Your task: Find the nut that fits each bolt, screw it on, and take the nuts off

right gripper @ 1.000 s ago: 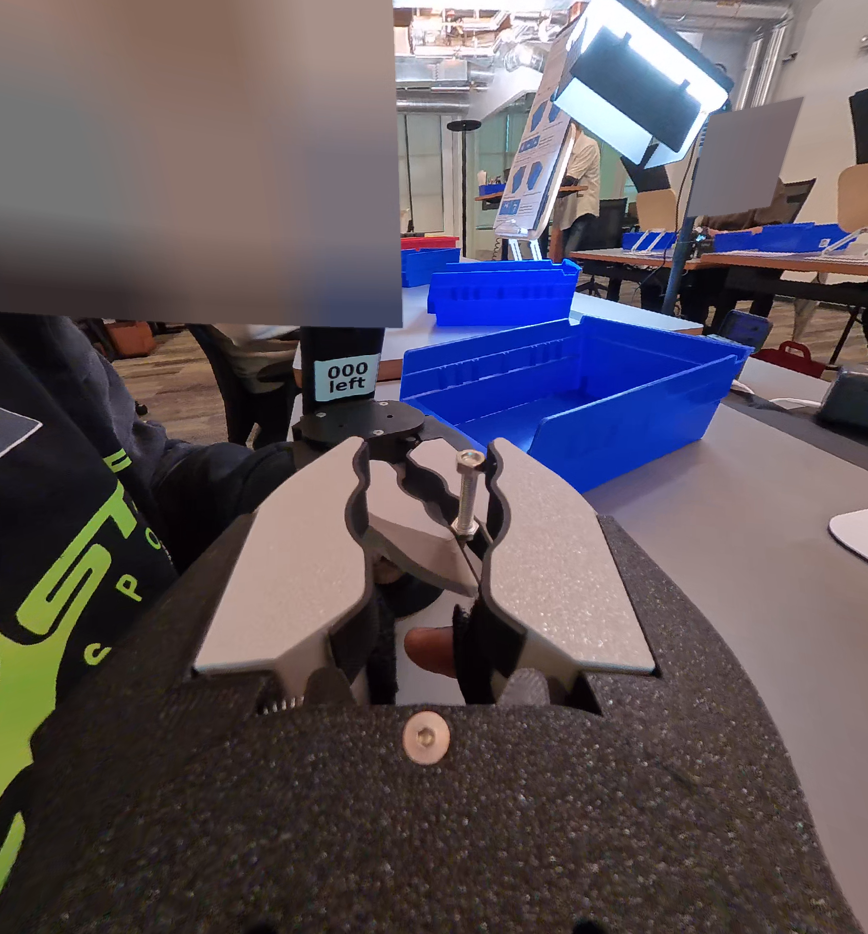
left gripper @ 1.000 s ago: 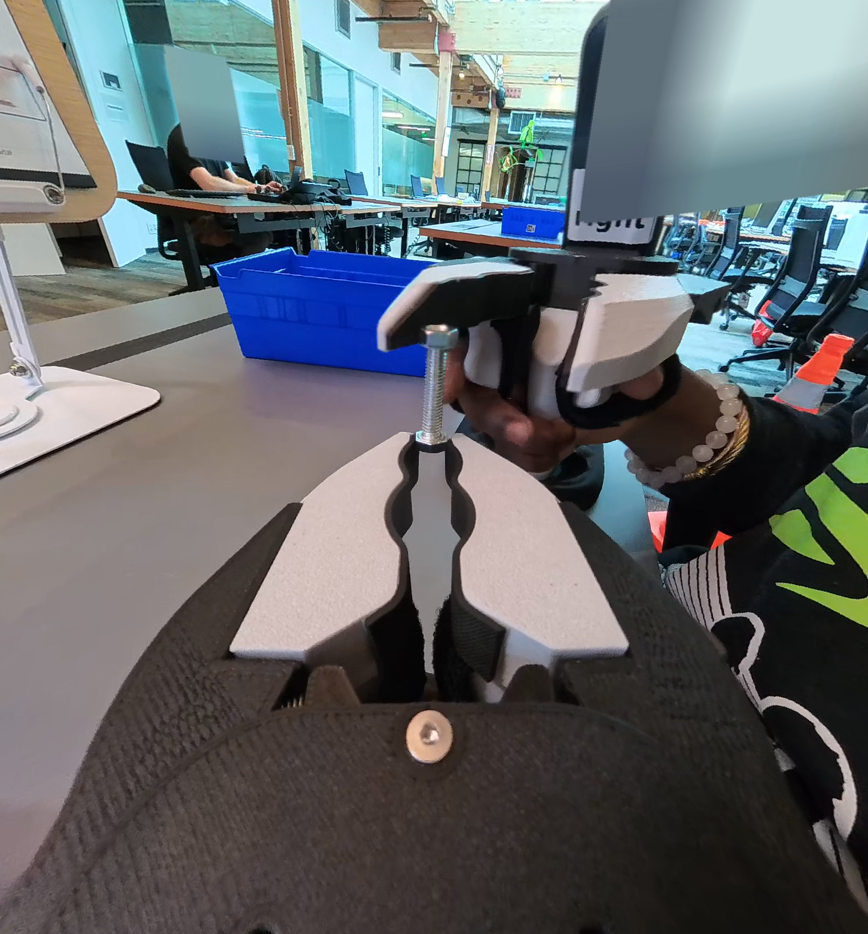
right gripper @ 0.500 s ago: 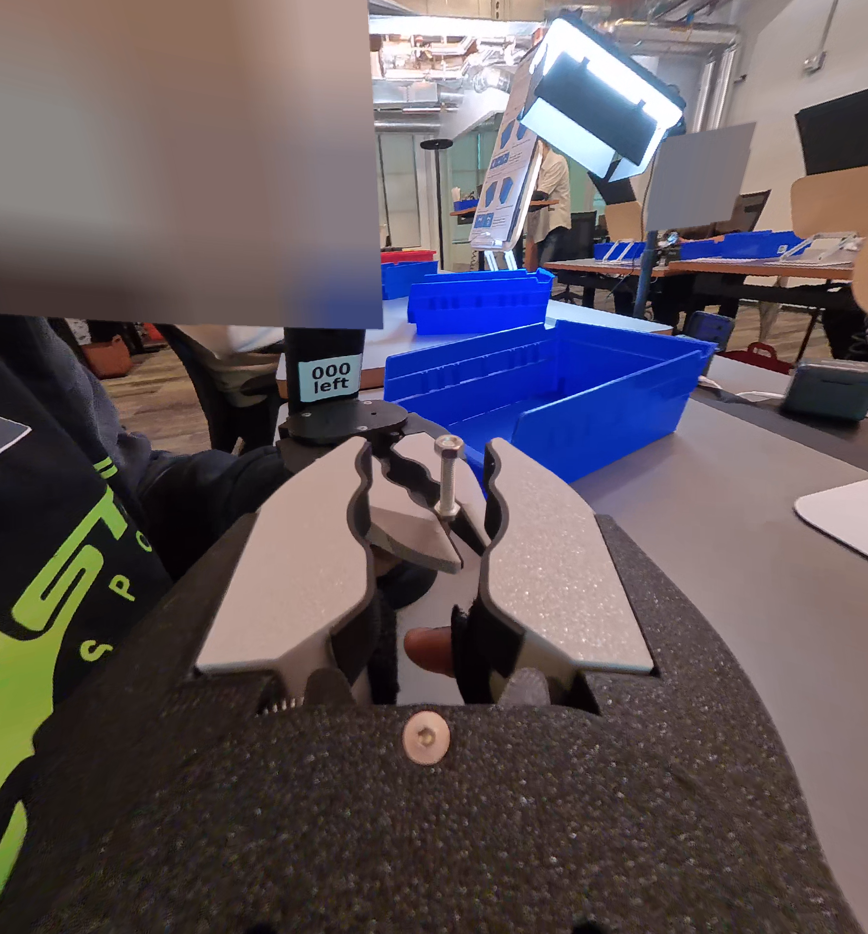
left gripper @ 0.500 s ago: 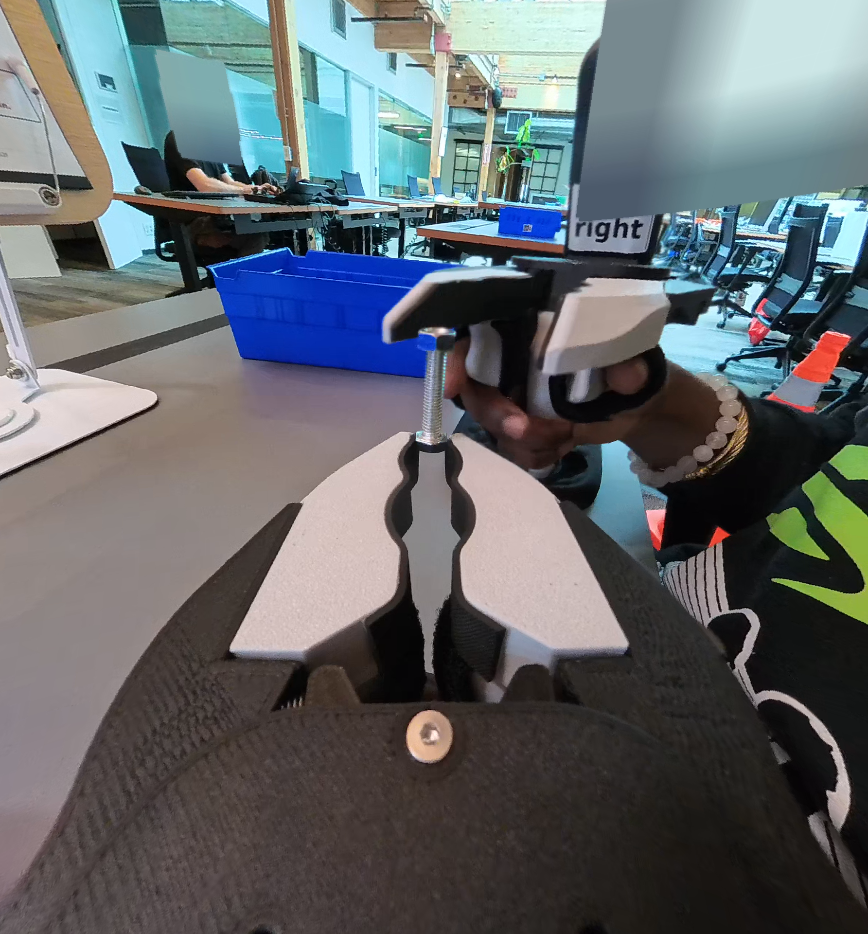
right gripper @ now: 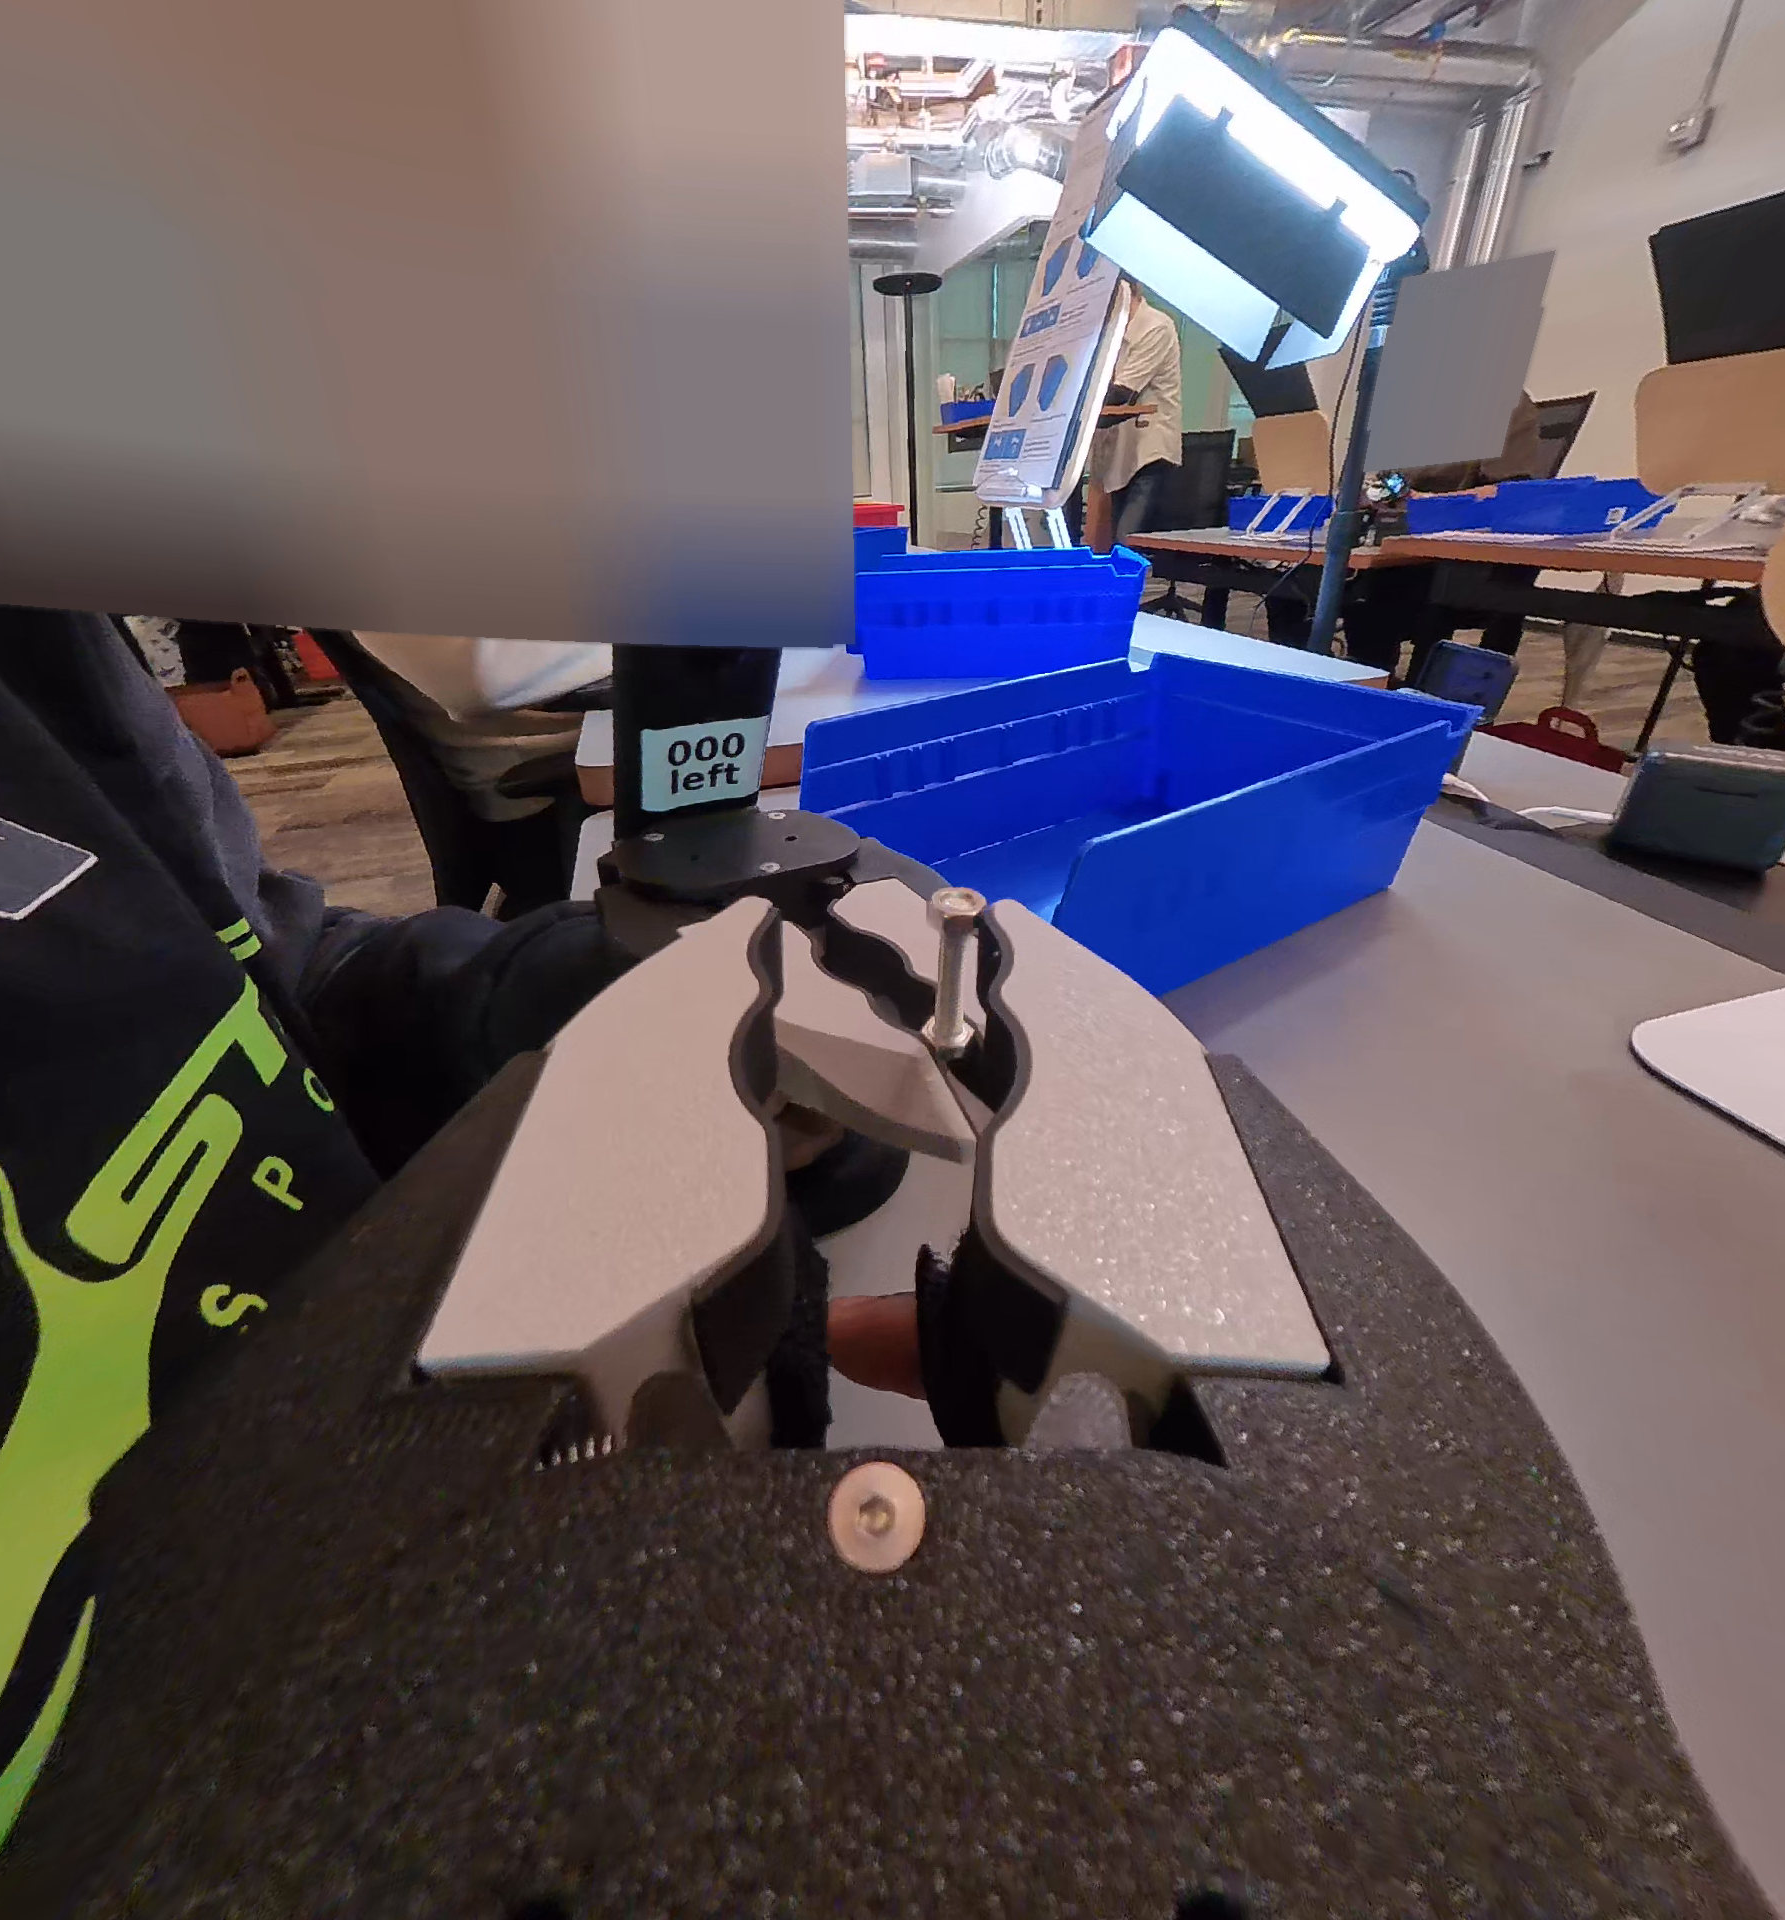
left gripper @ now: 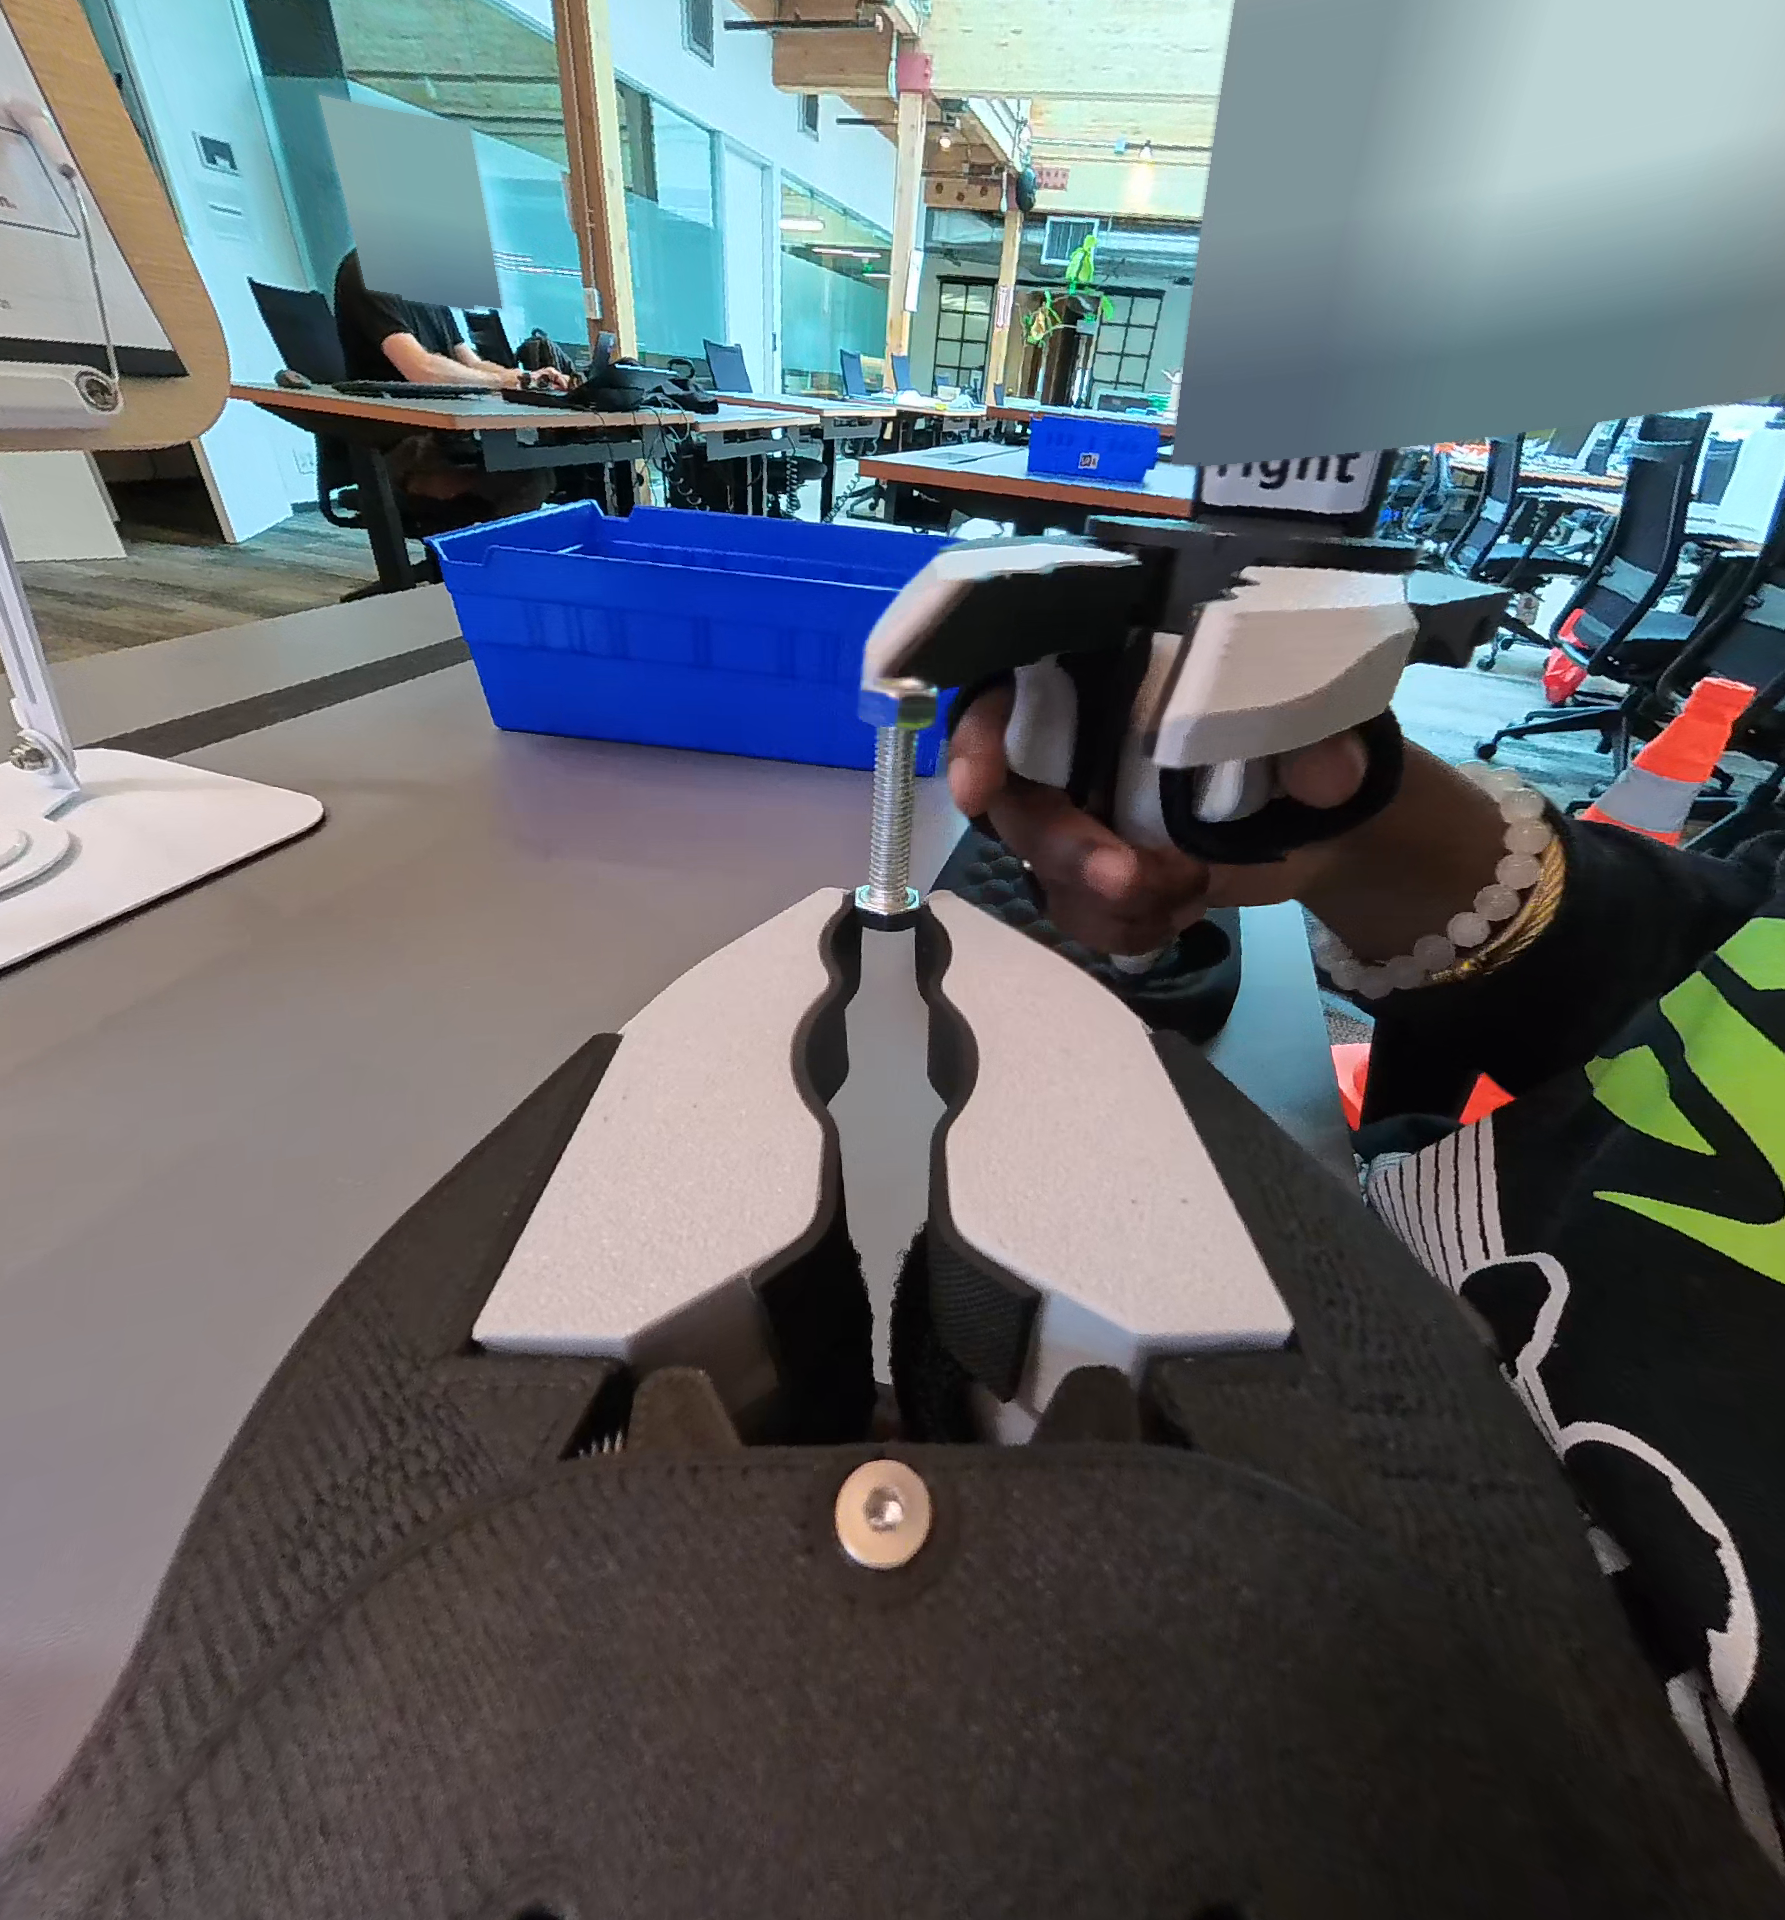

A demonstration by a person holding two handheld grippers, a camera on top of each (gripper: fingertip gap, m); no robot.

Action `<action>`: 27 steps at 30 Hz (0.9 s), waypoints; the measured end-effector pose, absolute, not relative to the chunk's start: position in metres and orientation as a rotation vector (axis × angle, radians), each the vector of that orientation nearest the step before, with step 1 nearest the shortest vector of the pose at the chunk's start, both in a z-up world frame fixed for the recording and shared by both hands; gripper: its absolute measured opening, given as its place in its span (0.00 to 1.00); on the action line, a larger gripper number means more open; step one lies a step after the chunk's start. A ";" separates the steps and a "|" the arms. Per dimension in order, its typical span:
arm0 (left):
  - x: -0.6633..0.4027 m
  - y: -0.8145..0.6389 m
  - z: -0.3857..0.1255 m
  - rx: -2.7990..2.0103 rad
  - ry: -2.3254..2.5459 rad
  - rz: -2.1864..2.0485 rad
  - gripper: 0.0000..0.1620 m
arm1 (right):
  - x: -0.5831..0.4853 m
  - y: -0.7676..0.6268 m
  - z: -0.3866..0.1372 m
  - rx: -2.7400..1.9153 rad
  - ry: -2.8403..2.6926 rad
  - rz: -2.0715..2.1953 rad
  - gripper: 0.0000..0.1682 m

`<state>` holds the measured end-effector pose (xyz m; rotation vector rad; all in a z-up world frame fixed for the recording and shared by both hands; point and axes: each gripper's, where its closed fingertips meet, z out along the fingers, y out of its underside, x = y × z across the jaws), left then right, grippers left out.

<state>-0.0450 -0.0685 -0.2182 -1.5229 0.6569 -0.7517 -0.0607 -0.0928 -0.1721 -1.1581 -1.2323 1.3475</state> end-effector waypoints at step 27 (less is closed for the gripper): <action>-0.043 -0.069 -0.220 -1.530 0.675 -0.750 0.06 | -0.075 -0.097 -0.176 -1.152 -1.243 1.399 0.28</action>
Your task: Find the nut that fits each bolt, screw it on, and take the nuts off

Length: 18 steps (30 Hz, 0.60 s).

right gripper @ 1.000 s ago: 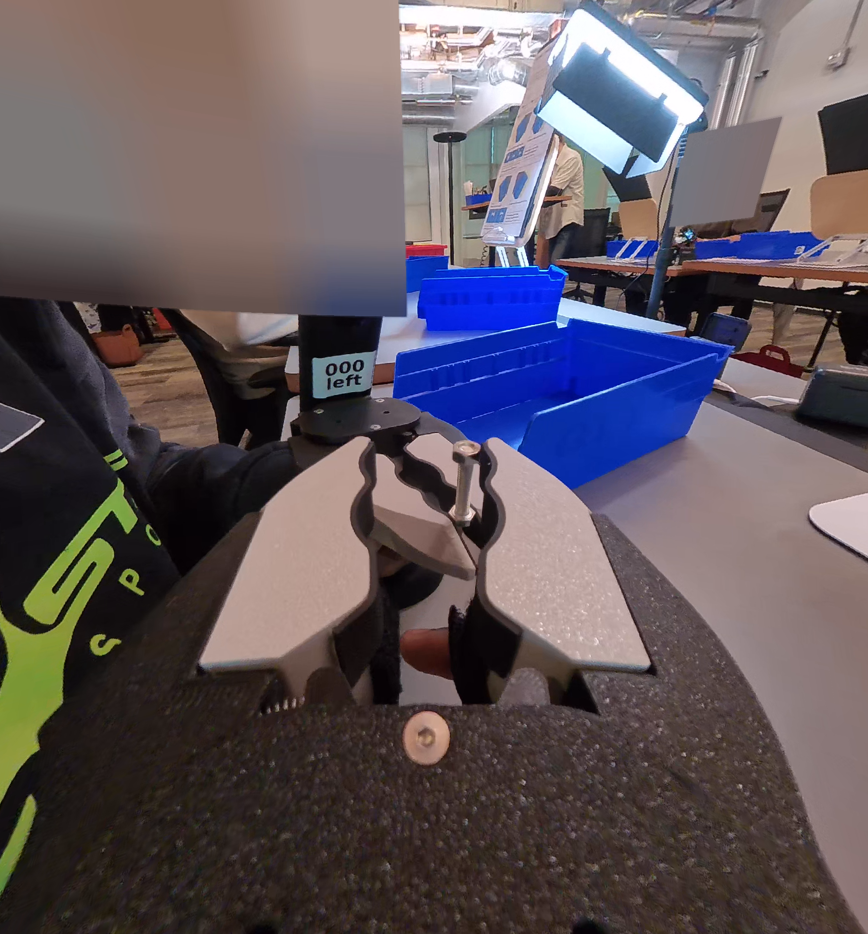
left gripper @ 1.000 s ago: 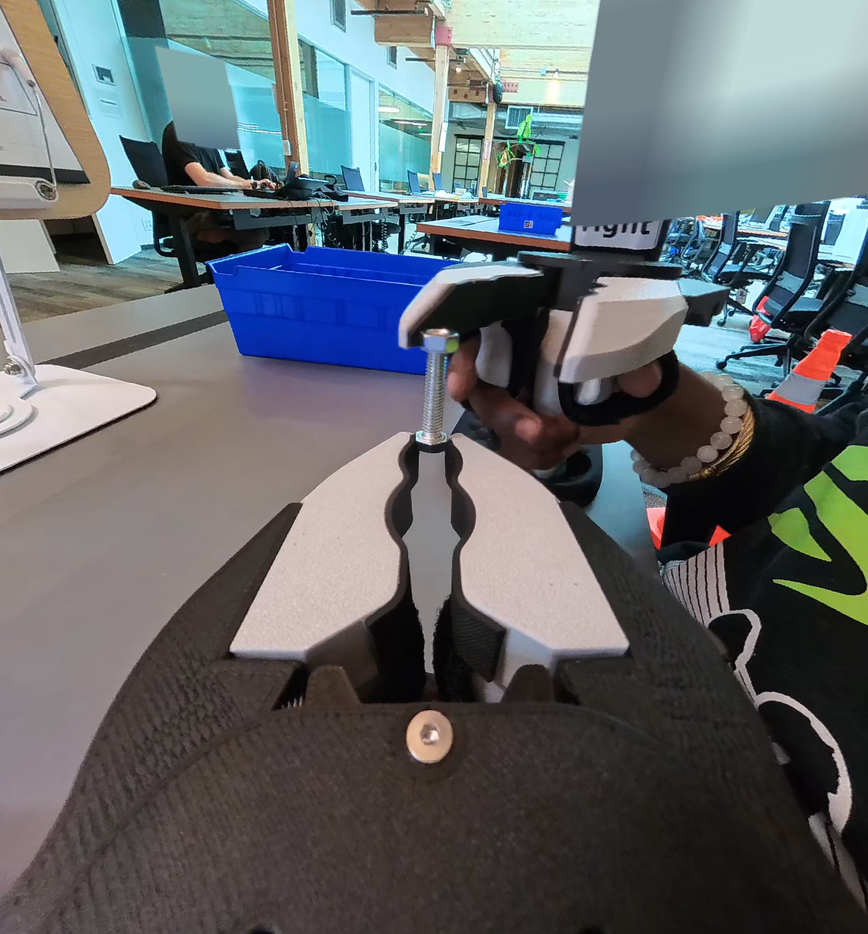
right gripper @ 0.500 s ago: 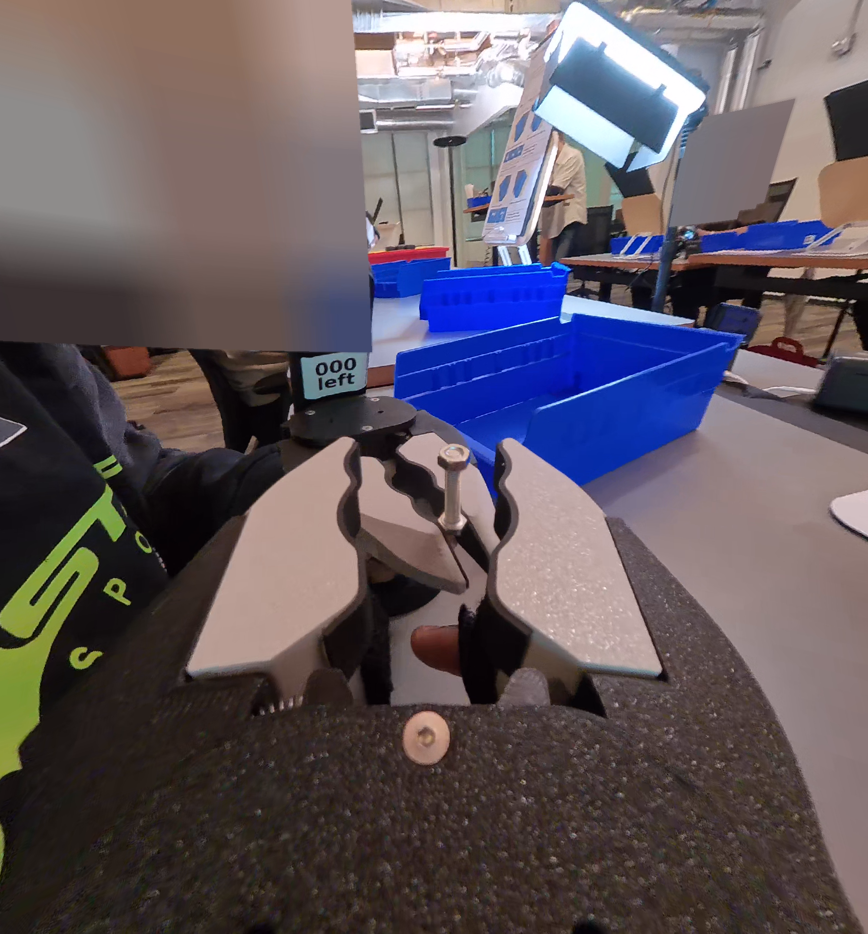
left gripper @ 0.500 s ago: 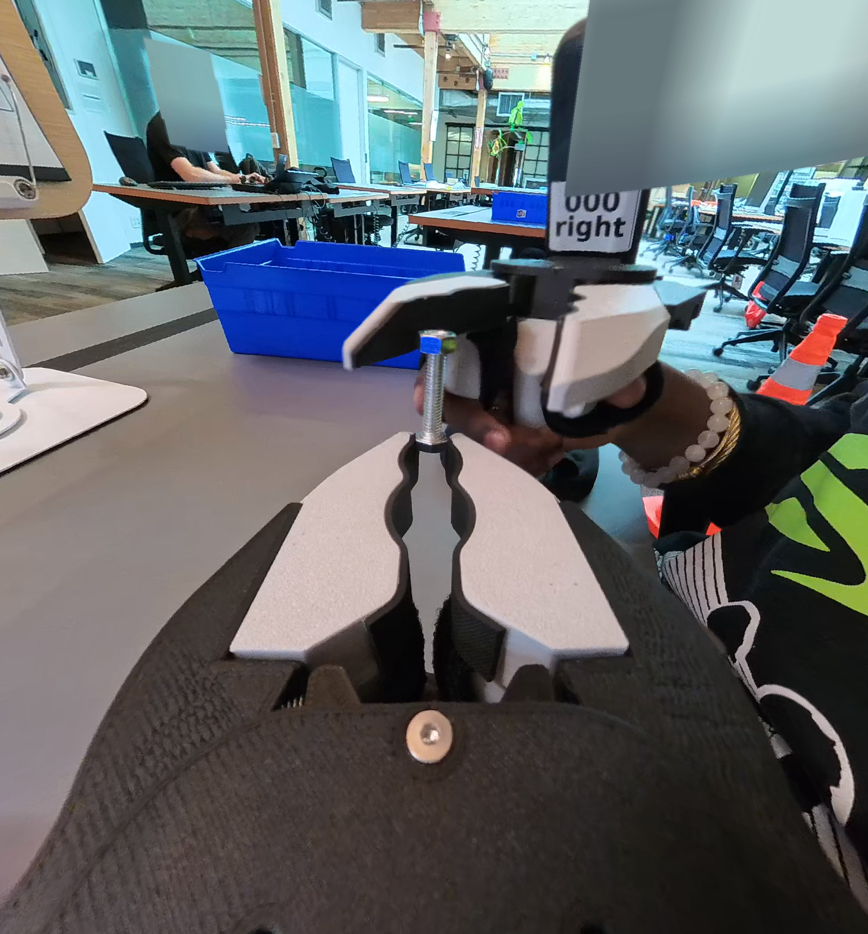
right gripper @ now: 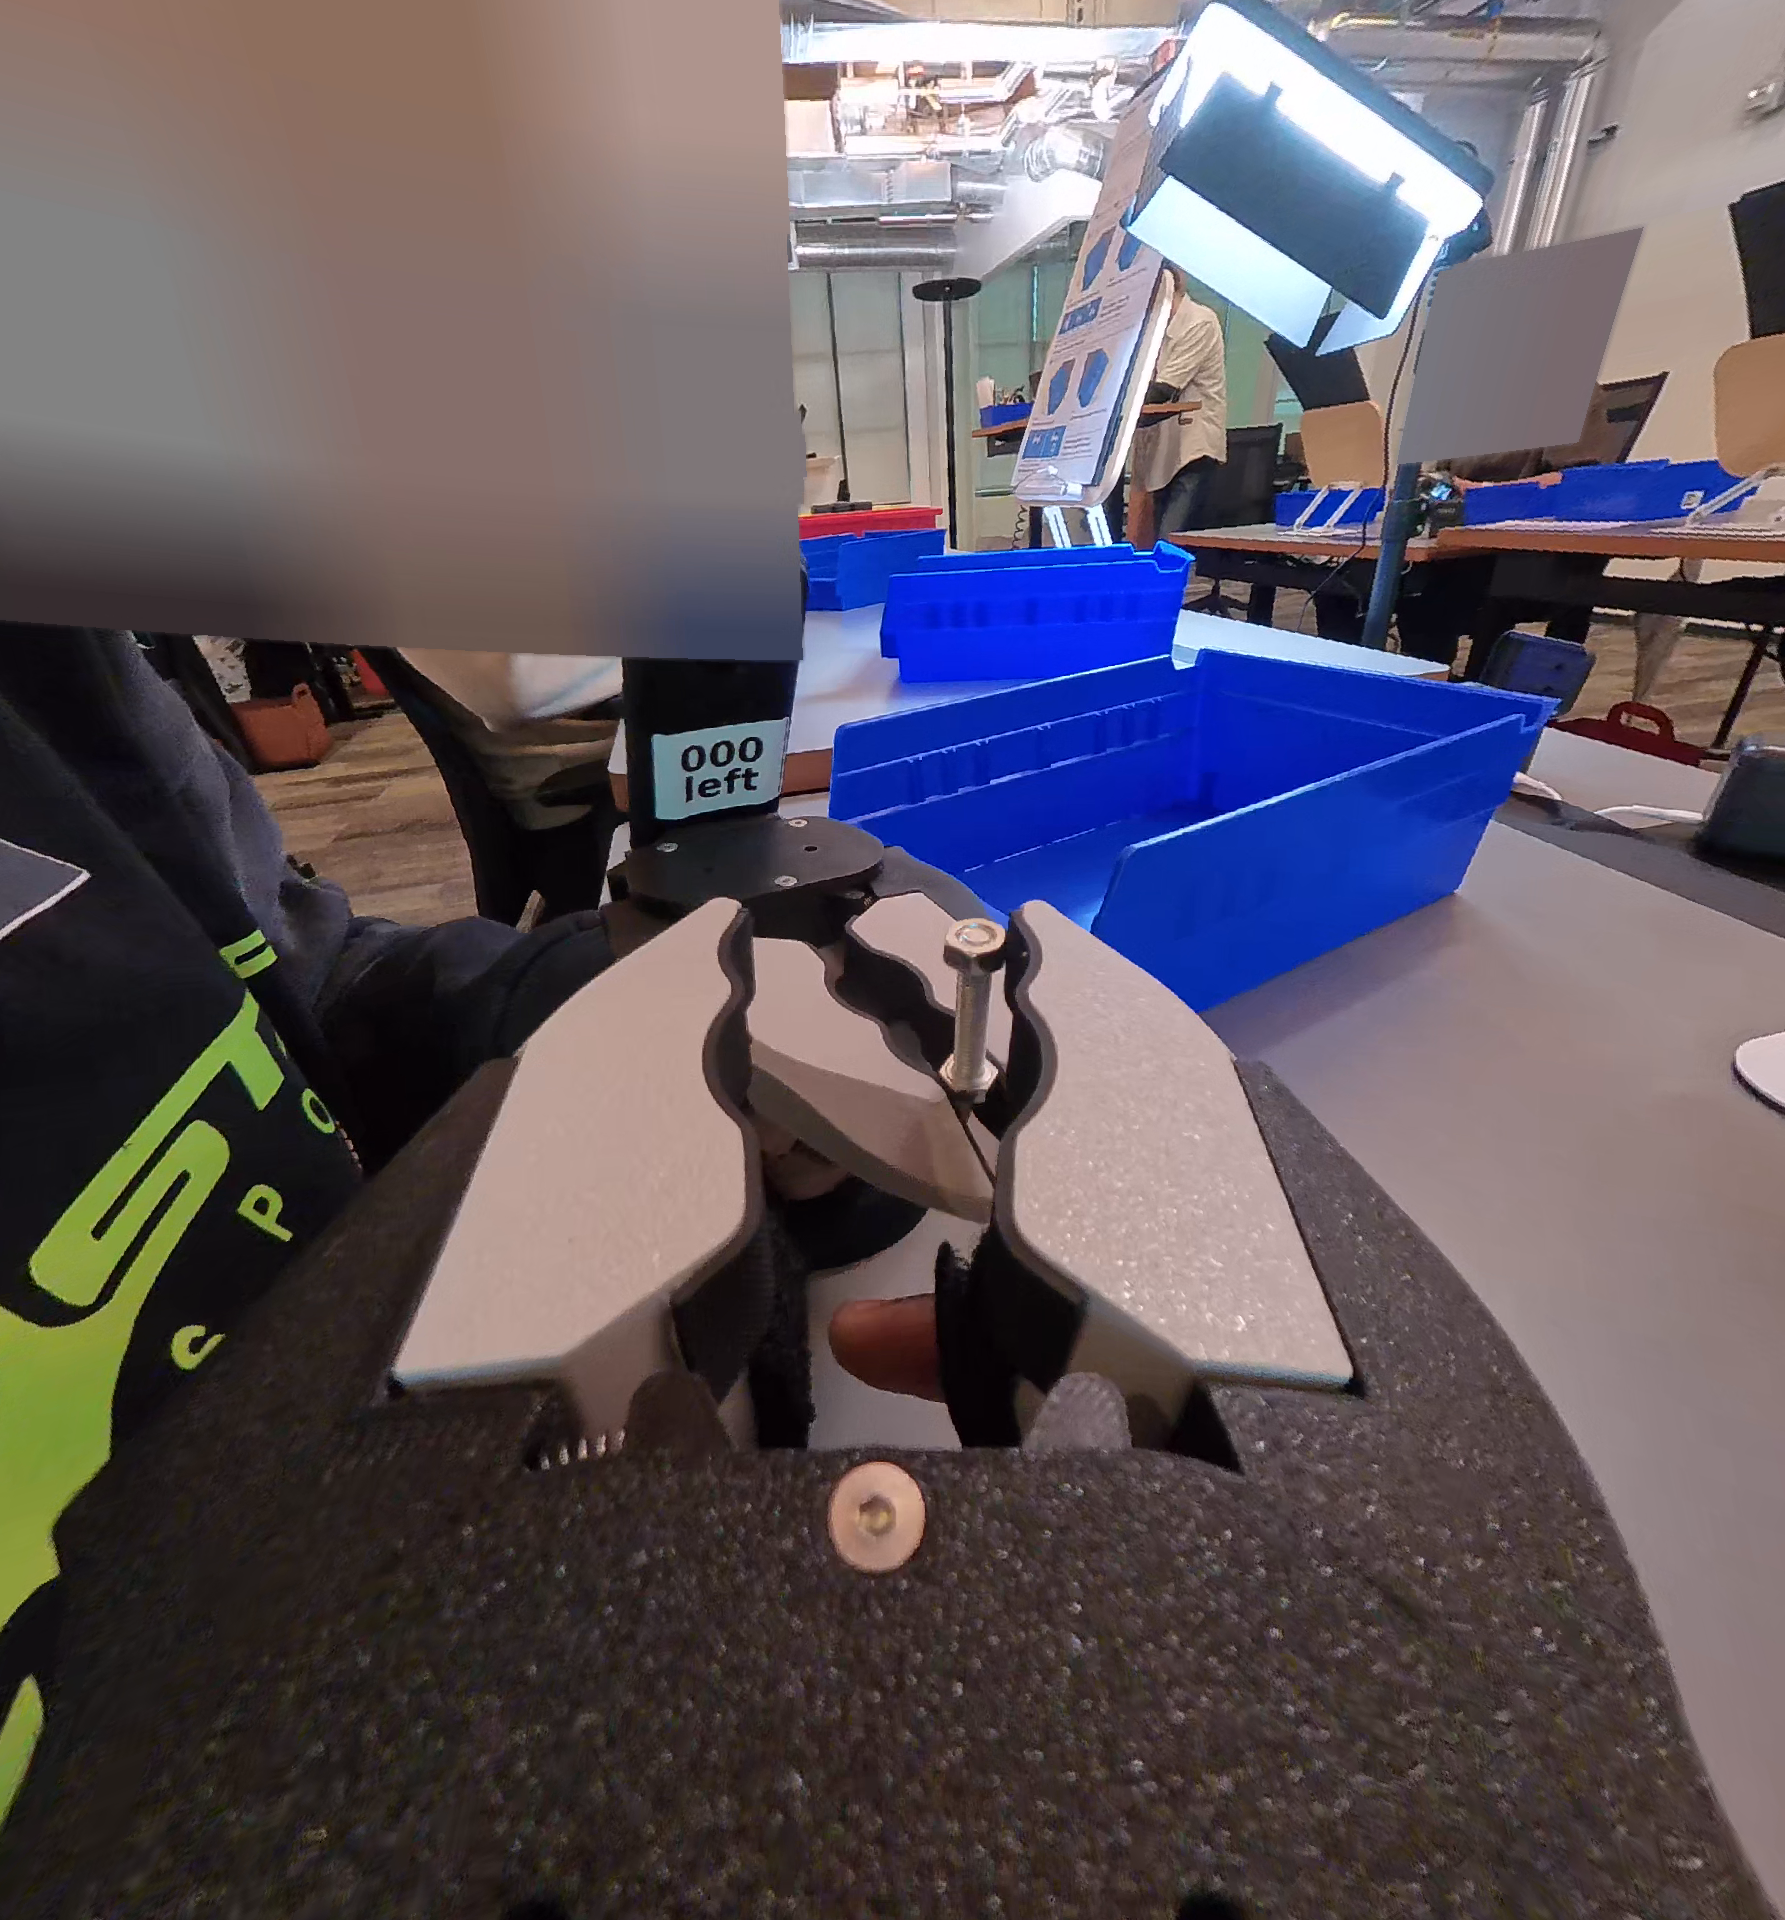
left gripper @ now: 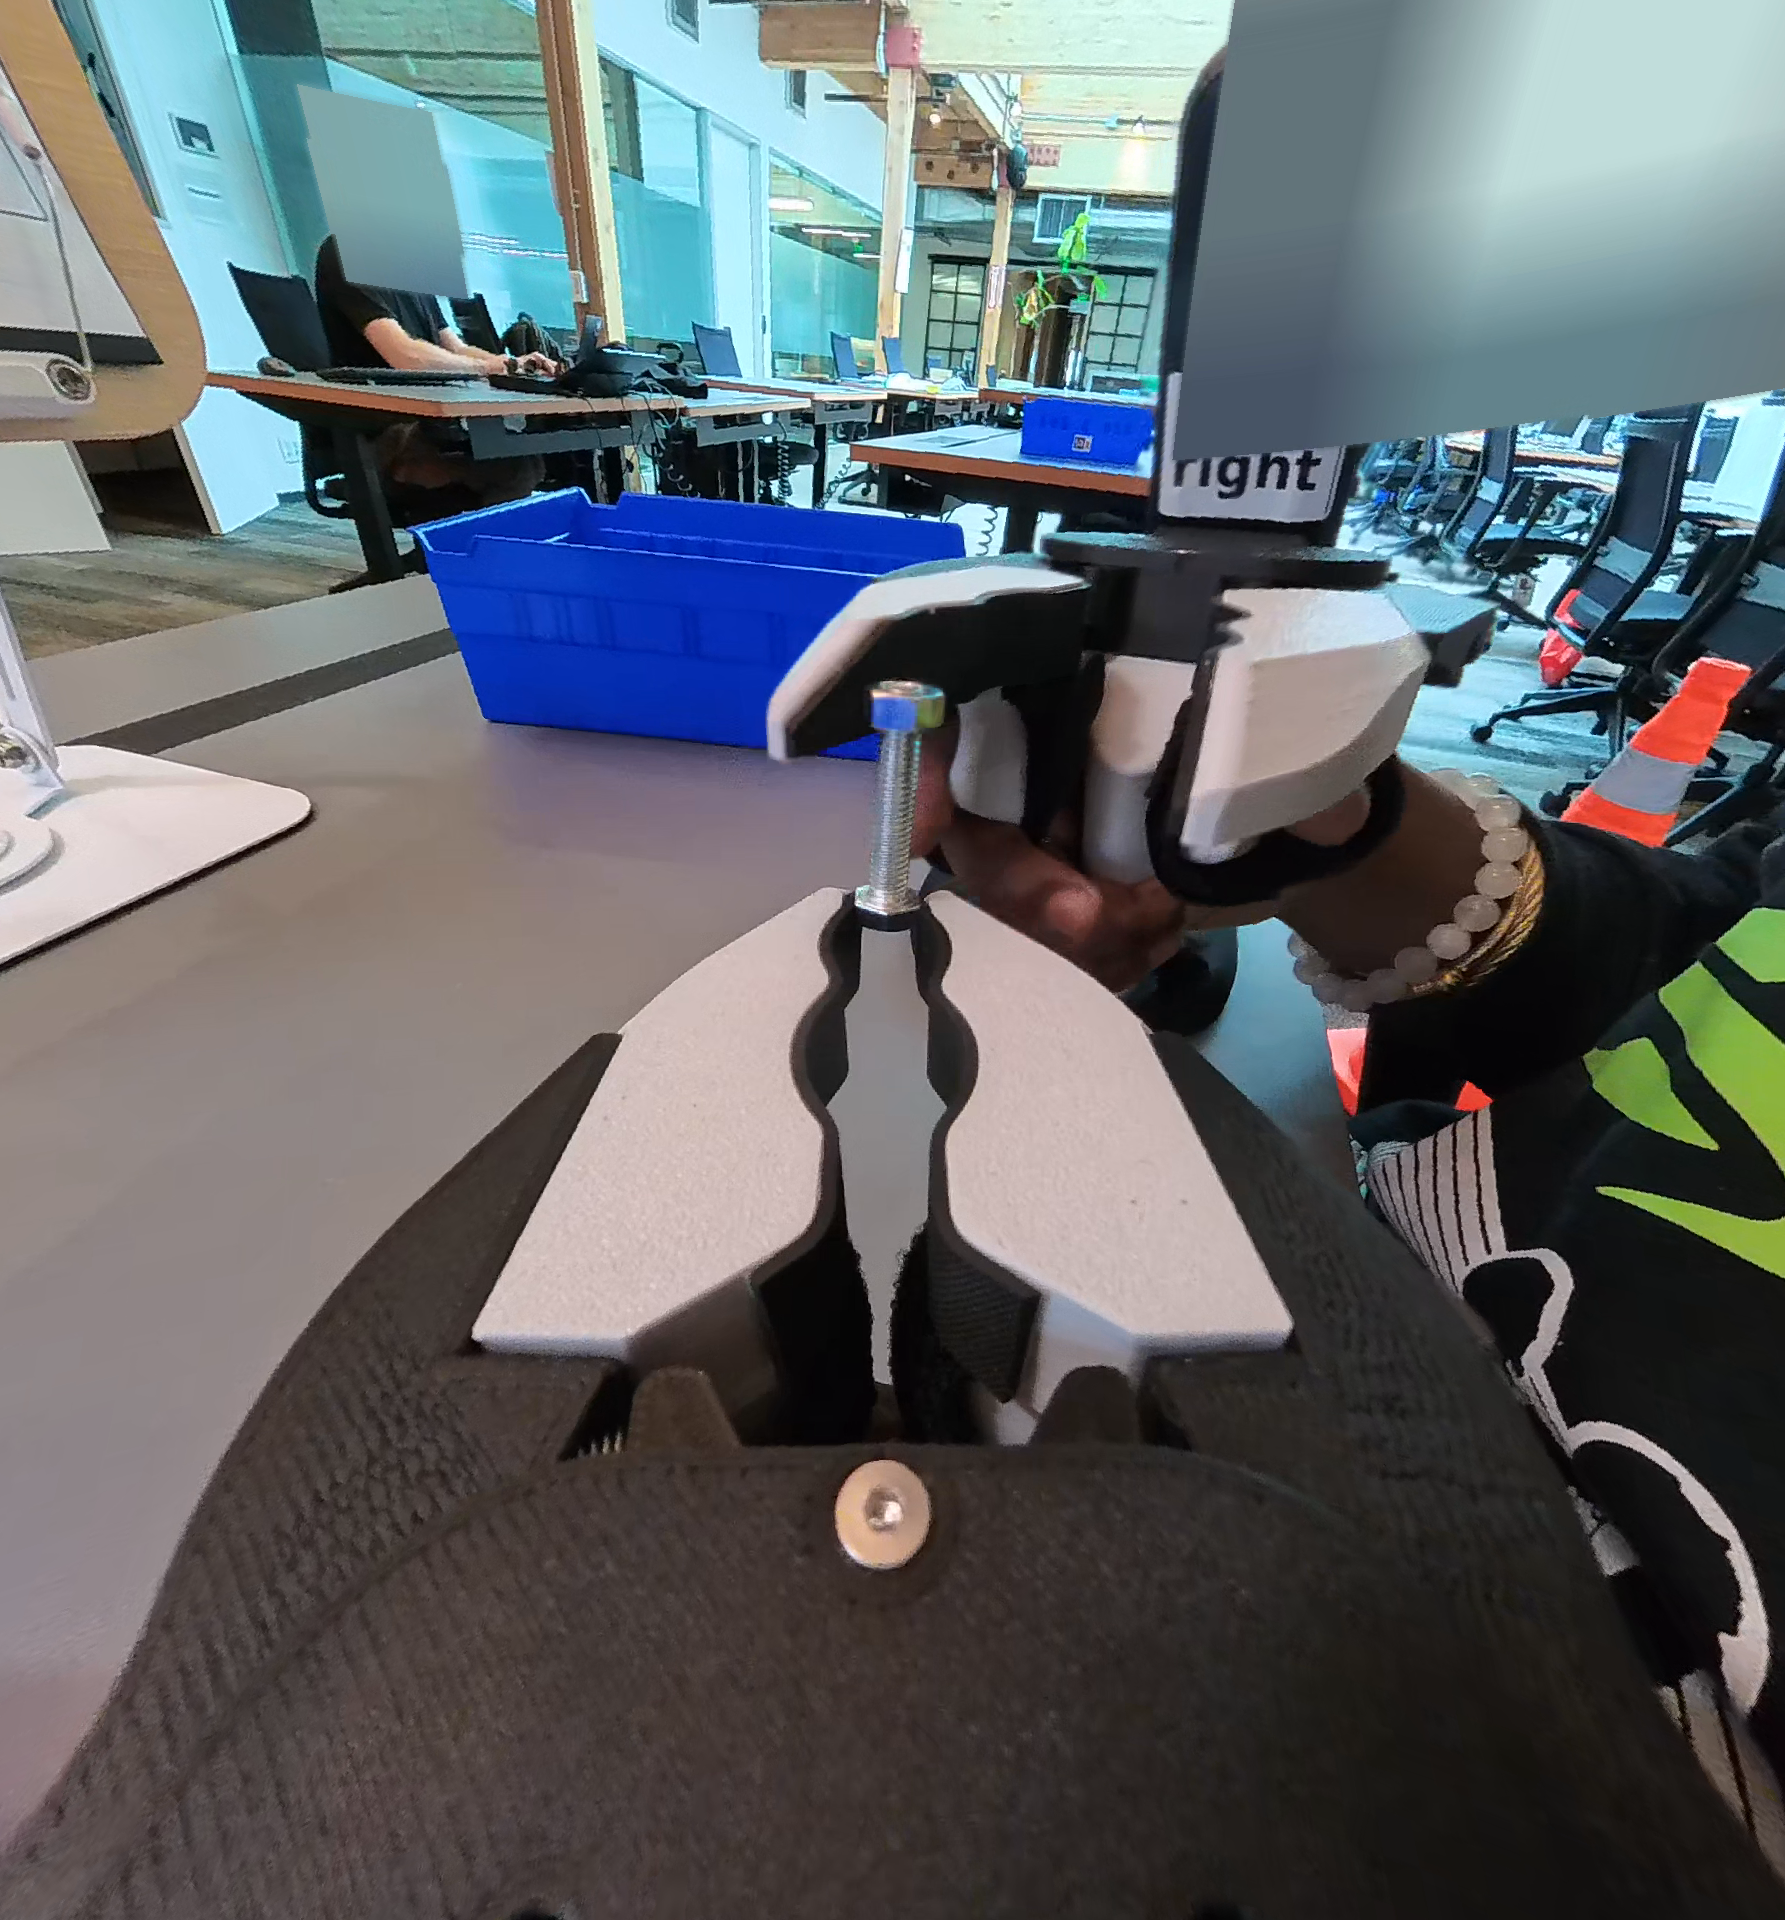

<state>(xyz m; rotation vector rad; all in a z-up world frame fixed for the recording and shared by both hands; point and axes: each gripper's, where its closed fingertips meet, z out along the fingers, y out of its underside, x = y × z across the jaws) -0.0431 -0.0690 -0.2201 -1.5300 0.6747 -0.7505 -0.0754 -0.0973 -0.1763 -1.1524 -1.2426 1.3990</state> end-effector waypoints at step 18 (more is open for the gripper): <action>-0.042 -0.070 -0.220 -1.526 0.690 -0.747 0.06 | -0.068 -0.087 -0.177 -1.155 -1.204 1.381 0.24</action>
